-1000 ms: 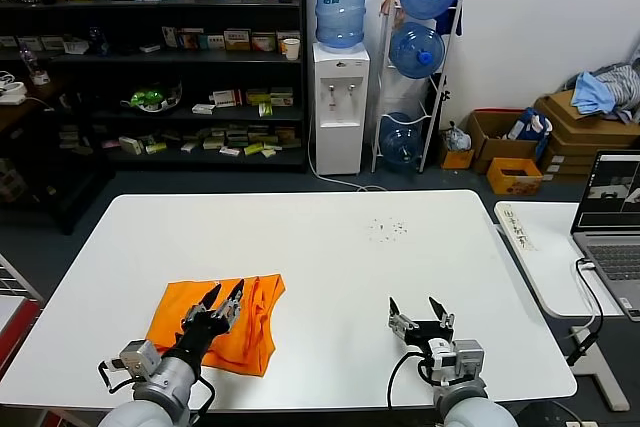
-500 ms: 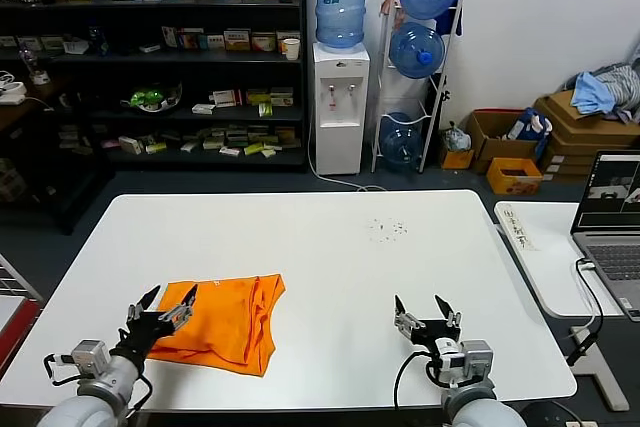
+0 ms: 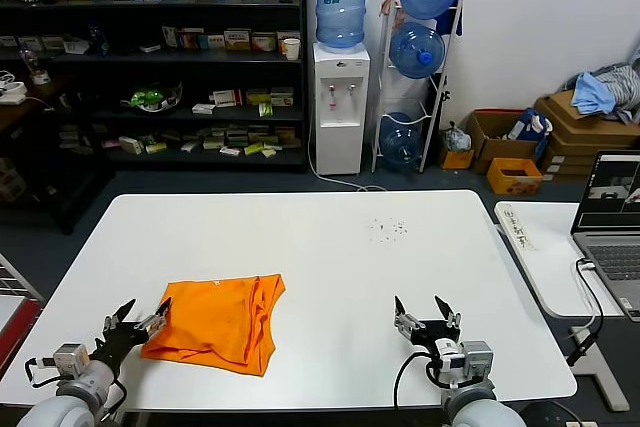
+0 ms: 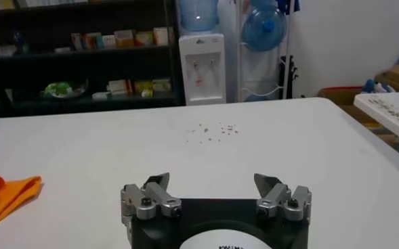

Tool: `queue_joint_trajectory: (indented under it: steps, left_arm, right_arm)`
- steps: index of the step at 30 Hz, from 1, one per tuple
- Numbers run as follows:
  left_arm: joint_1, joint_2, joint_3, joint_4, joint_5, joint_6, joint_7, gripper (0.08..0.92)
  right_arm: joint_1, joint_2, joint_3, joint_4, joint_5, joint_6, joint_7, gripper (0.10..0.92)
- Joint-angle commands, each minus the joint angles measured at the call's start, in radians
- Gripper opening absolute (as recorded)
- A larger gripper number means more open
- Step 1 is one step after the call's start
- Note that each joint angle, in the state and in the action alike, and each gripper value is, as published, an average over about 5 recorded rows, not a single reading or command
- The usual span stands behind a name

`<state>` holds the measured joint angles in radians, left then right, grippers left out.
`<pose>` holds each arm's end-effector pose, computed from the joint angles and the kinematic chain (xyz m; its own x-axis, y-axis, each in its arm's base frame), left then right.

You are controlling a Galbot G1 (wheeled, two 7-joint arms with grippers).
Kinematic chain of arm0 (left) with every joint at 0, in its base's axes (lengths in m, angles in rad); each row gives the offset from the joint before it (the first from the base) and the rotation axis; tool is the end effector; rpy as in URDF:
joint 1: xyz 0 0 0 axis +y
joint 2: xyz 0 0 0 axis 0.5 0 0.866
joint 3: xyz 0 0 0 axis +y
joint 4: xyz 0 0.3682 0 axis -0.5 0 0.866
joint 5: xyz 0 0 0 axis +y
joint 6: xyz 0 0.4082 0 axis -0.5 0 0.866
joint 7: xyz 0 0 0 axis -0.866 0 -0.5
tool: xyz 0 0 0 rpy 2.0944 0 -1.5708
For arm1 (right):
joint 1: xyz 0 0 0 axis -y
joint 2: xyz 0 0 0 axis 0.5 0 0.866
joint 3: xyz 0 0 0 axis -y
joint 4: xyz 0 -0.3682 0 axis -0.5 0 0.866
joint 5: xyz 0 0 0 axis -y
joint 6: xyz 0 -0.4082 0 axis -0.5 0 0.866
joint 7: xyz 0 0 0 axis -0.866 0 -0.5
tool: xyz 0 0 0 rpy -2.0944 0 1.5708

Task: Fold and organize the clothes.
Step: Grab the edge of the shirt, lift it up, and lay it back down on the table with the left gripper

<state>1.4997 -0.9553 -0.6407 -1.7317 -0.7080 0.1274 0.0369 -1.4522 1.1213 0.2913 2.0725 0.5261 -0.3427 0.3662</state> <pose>0.2637 0.2133 -0.3729 -0.9285 0.0456 0.3684 0.0119 0.9956 -0.0934 0.2450 -0.0005 -0.3124 -0.9120 -0.0834 0.4017 -0.0543 0.9950 0.0833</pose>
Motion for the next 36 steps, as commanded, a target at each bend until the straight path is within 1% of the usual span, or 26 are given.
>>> queue_joint_trajectory:
  steps: [1, 7, 11, 22, 36]
  left_arm:
    - [-0.016, 0.023, -0.004, 0.065, -0.032, -0.006, 0.024, 0.823]
    - [0.001, 0.038, 0.004, -0.002, -0.082, 0.031, 0.013, 0.823]
    - [0.000, 0.051, 0.015, -0.021, -0.095, 0.055, 0.004, 0.823]
    - [-0.019, 0.047, 0.034, 0.018, -0.070, 0.075, -0.008, 0.823]
    - [-0.020, 0.037, 0.051, 0.027, -0.057, 0.076, -0.015, 0.815]
  right_arm:
    - [0.002, 0.000, -0.001, -0.001, 0.001, -0.001, 0.002, 0.823]
    - [0.003, -0.002, -0.001, -0.003, 0.002, -0.002, 0.002, 0.823]
    - [0.005, 0.000, -0.002, -0.005, 0.002, -0.001, 0.002, 0.823]
    - [0.002, 0.000, -0.001, -0.004, 0.003, 0.000, 0.002, 0.823]
    - [0.004, 0.004, -0.005, -0.004, 0.002, -0.002, 0.004, 0.823]
